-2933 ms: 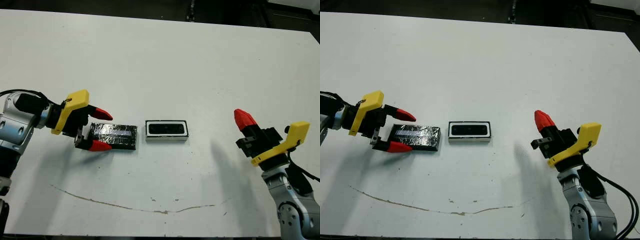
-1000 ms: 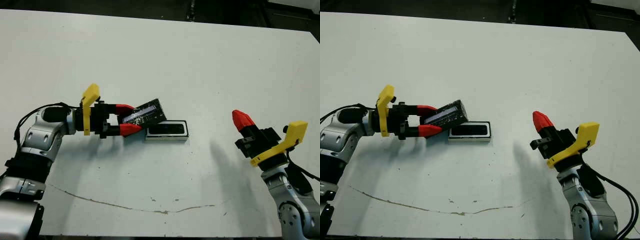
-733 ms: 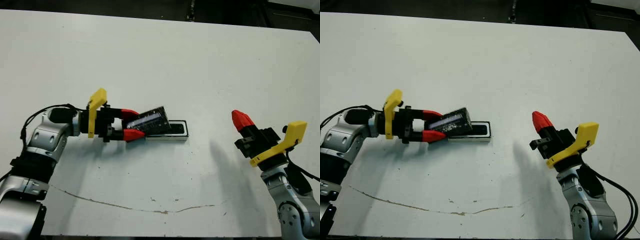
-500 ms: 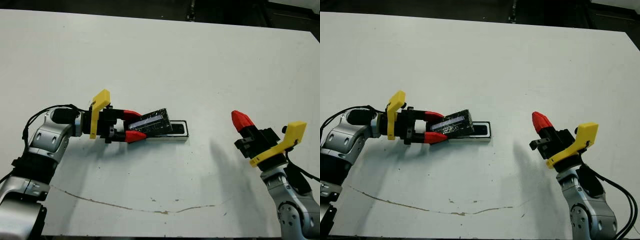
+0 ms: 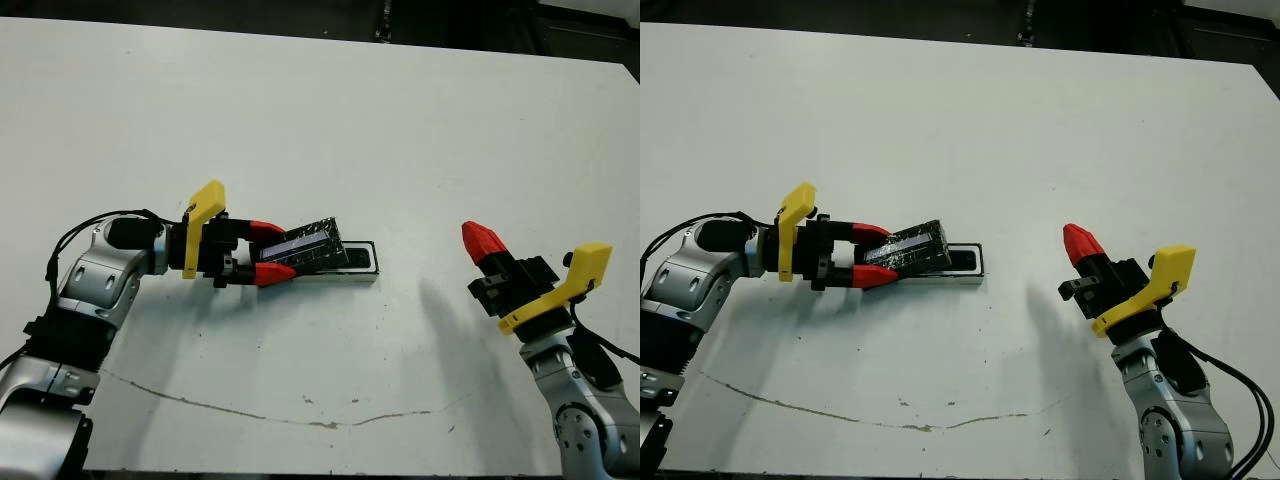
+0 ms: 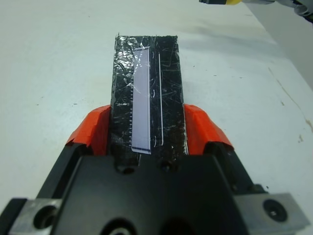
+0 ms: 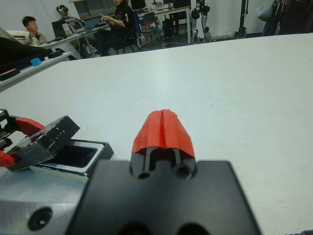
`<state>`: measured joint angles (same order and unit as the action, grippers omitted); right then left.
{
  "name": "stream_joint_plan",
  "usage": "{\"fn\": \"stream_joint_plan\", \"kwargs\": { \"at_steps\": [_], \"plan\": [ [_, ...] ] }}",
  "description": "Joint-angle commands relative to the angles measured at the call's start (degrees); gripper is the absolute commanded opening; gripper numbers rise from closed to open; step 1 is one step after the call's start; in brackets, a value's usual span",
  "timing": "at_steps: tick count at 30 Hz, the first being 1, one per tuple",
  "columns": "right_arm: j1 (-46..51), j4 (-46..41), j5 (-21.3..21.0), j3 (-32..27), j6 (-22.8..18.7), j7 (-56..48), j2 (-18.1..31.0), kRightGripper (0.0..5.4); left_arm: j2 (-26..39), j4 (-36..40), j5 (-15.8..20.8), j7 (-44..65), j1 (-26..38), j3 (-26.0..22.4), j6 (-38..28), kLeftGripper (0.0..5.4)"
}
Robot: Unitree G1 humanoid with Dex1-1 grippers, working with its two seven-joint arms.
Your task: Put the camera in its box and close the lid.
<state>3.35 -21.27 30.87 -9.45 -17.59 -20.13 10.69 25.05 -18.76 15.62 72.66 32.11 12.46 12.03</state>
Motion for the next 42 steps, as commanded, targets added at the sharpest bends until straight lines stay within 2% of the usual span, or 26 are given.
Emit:
{"fn": "stream_joint_plan", "kwargs": {
  "at_steps": [1, 10, 14, 24, 31, 42],
  "plan": [
    [0.9, -0.2, 0.3, -0.2, -0.8, 0.5, 0.2, 0.00, -2.8, -2.5, -2.2, 0.9, -0.1, 4.0, 0.2, 3.15],
    [0.8, -0.1, 0.8, -0.4, -1.1, 0.2, 0.5, 0.00, -6.4, -10.4, -5.3, 2.3, 3.8, 7.2, -4.8, 3.15],
    [0.7, 0.3, 0.3, -0.3, -0.4, -0.3, 0.7, 0.00, -7.6, -13.2, -6.1, 3.3, 5.2, 8.2, -4.7, 3.15],
    [0.4, -0.3, 1.0, -0.5, -1.8, 0.3, 0.9, 0.00, -12.4, -21.3, -5.8, 5.4, 9.5, 7.5, -9.1, 3.15],
    [0.3, -0.7, 1.4, -0.7, -2.9, 0.6, 0.9, 0.00, -17.0, -27.8, -7.7, 5.4, 12.9, 7.9, -14.0, 3.15],
    [0.5, -0.6, 0.7, -0.5, -2.4, 0.8, 0.9, 0.00, -20.6, -30.2, -11.1, 3.7, 14.8, 8.6, -17.2, 3.15]
  ]
}}
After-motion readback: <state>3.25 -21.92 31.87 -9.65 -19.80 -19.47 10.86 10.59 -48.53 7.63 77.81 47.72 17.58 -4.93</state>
